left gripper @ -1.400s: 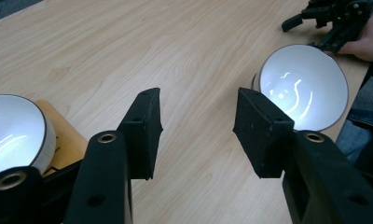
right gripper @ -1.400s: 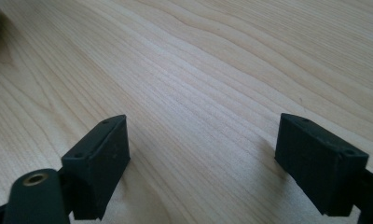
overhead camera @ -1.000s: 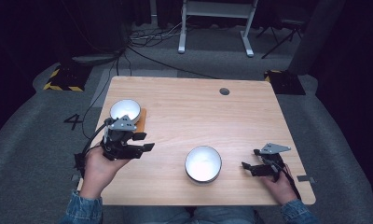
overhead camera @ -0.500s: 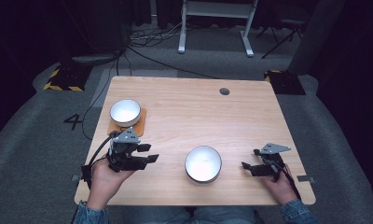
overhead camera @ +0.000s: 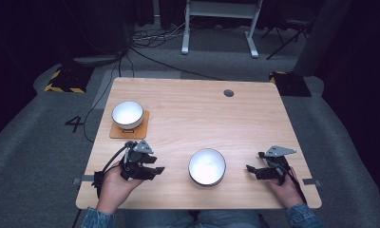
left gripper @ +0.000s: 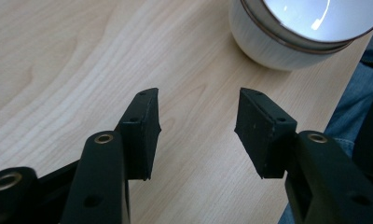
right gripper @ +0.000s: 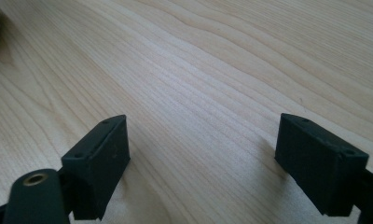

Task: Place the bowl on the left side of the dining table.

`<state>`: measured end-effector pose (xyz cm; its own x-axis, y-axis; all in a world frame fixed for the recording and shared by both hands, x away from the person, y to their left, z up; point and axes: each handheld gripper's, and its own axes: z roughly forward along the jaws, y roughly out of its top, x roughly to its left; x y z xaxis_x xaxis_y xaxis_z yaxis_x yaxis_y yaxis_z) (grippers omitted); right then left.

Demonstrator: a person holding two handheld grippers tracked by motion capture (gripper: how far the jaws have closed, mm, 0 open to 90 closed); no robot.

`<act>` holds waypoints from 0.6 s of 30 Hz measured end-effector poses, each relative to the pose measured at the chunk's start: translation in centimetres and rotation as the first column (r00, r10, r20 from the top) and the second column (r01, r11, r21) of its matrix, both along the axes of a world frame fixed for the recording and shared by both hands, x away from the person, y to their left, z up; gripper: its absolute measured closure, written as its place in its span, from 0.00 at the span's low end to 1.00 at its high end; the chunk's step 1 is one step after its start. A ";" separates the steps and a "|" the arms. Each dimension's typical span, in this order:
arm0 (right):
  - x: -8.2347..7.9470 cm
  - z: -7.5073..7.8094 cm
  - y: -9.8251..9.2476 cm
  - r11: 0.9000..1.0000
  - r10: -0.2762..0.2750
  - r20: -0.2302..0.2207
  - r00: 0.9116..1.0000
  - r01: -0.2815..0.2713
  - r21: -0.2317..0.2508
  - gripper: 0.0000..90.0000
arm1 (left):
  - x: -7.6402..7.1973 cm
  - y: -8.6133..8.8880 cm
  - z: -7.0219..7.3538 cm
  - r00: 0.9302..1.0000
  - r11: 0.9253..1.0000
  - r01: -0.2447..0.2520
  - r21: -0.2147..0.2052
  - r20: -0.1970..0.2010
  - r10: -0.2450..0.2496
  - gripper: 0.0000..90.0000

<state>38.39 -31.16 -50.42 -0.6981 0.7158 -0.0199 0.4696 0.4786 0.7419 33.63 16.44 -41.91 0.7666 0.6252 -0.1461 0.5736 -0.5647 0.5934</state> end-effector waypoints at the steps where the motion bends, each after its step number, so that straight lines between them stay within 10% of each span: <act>1: 0.0 0.0 0.0 1.000 0.000 -0.001 1.000 0.000 0.000 0.20 | 0.0 -0.2 -0.2 1.000 1.000 -0.004 0.024 0.012 0.004 0.55; 5: 0.0 0.0 0.0 1.000 -0.001 0.000 1.000 0.001 0.000 0.20 | 0.1 -0.8 -1.1 1.000 0.994 -0.014 0.109 0.013 0.013 0.54; 18: 0.0 0.0 0.0 1.000 0.004 0.000 1.000 -0.004 -0.008 0.20 | 0.4 -1.5 -4.1 0.996 0.995 0.025 0.093 -0.082 -0.018 0.52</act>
<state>38.35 -31.19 -50.39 -0.7009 0.7128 -0.0259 0.4675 0.4865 0.7381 34.04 14.94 -46.05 0.7682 0.6226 -0.1494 0.6046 -0.6285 0.4894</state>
